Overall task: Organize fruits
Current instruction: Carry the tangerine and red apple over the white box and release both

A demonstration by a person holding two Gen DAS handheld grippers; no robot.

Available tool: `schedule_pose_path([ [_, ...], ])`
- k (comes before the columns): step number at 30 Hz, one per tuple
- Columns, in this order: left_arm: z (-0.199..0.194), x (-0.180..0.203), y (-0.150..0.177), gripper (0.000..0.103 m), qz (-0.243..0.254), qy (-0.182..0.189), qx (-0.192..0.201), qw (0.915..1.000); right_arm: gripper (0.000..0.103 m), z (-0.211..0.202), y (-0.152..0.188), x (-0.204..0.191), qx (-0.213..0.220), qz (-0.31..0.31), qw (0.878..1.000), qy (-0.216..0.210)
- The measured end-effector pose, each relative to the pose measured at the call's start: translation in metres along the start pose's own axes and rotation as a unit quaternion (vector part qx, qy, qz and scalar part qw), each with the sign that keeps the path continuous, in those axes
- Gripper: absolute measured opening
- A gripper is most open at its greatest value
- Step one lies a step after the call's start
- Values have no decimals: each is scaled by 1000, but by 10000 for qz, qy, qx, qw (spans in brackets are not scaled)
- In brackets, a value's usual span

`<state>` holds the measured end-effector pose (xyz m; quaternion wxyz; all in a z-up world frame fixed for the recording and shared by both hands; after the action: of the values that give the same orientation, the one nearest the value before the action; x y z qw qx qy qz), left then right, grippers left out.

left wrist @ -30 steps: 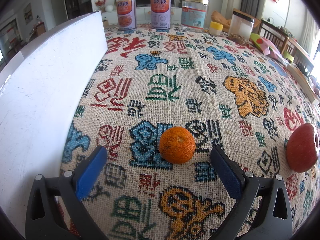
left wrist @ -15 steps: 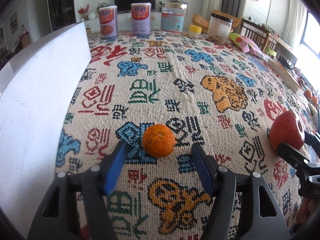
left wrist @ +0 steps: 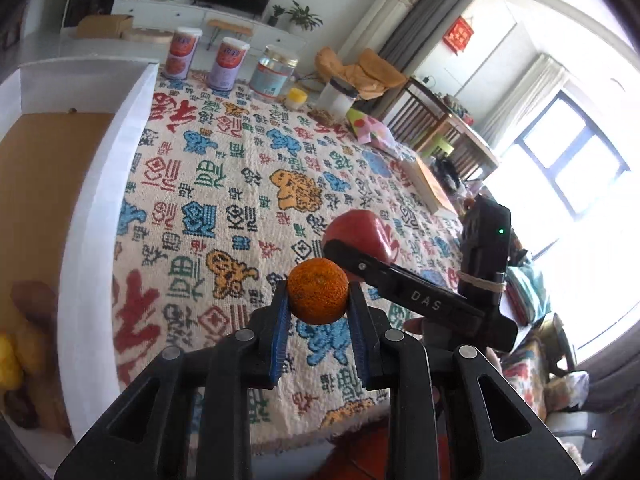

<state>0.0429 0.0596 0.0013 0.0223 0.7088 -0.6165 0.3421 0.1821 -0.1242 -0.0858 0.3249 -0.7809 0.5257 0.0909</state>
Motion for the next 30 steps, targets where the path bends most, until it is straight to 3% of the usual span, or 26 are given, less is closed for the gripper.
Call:
schedule_pose_path([
  [2,-44,-2,8,27,-122,218,169,9995,68,-4,-7,-41,-82,-292,9988,-390],
  [4,-83,-15,10,27,-305,143,383,9987,68,-3,-15,-87,-207,-645,9952,-699],
  [6,-112,-41,9,27,-645,-75,556,9963,68,4,-22,-134,-386,-1009,9893,-985],
  [9,-133,-98,5,27,-1275,-800,744,9858,68,29,-29,-200,-720,-1514,9788,-1178],
  [13,-126,-179,8,27,-2184,-1513,550,9625,68,83,-27,-273,-1173,-2279,9637,-745],
  [16,-113,-215,16,27,-2489,-1927,344,9486,68,123,-20,-303,-1531,-2553,9537,-425],
  [19,-103,-232,24,28,-2545,-2256,161,9402,68,147,-13,-320,-1723,-2751,9457,-155],
  [25,-86,-239,26,32,-2518,-2623,-10,9315,68,183,-3,-340,-1958,-3107,9285,545],
  [28,-88,-238,31,46,-2544,-2840,54,9245,69,189,3,-340,-2011,-3158,9243,745],
  [30,-98,-237,34,71,-2563,-2861,204,9230,69,190,4,-337,-1992,-3143,9244,832],
])
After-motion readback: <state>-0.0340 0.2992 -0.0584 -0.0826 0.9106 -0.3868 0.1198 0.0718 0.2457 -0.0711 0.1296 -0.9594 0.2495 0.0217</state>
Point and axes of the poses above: each gripper's, at about its wrist camera, not at the fingertips, and z roughly the way its jaws point, x to its right, y to its underside, the point moved 2 cm from there along z, roughly the way its jaws point, and after that the axes turned 14 degrees about -x, right-handed, at the moved point
